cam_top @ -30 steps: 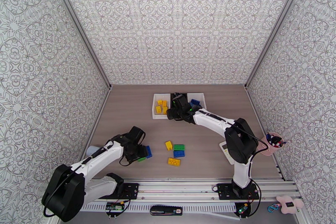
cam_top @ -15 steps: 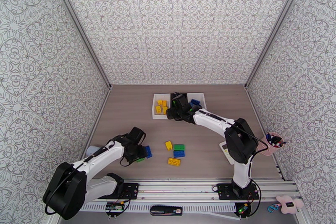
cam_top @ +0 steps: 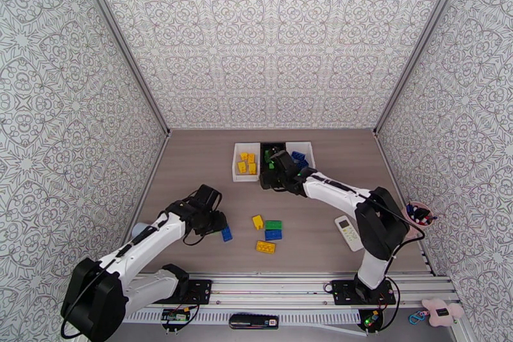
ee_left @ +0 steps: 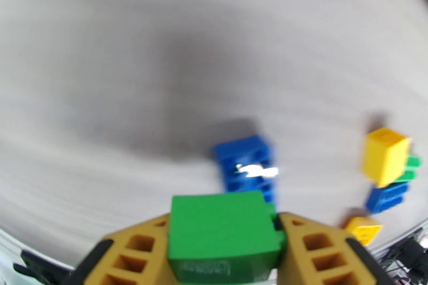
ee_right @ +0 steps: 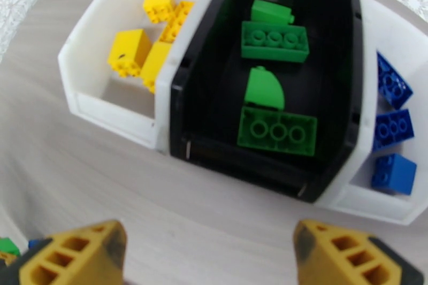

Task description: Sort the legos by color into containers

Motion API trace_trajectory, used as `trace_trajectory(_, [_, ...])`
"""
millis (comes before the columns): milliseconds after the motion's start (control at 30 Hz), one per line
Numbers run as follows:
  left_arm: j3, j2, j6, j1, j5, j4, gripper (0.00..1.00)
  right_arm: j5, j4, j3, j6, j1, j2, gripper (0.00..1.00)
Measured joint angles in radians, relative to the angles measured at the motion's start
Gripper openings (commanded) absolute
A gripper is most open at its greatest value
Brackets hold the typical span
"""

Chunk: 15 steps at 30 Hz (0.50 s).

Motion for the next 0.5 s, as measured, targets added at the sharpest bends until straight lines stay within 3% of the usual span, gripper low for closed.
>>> trace_trajectory(500, [0.475,0.451,0.144,-0.017,0.06,0.273,0.4,0.024,0.007,-0.298,0.154,0.0,-0.281,0.85])
